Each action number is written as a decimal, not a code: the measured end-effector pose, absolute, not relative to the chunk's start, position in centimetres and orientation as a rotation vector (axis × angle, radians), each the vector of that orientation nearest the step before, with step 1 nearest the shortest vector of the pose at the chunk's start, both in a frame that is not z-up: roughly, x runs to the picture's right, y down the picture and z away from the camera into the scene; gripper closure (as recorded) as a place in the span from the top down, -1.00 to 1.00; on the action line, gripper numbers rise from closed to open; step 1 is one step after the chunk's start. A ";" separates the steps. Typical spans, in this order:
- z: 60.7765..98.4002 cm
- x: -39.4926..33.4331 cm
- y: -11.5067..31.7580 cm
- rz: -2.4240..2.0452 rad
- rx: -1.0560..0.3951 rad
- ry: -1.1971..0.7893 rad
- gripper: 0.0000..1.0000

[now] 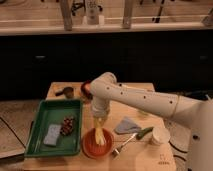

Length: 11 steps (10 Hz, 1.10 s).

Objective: Place banana in red bowl

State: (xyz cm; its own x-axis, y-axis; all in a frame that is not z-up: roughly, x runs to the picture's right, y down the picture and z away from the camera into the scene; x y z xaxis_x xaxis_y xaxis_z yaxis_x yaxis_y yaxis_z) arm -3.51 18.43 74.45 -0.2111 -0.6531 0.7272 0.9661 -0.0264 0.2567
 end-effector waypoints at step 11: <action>74.5 -3.6 18.6 -1.605 -0.487 -0.871 0.60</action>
State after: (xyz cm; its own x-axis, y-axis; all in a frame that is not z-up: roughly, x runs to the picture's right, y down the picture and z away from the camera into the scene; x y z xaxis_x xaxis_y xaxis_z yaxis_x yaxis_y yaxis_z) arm -3.58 18.56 74.54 -0.2263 -0.6505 0.7250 0.9624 -0.0347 0.2693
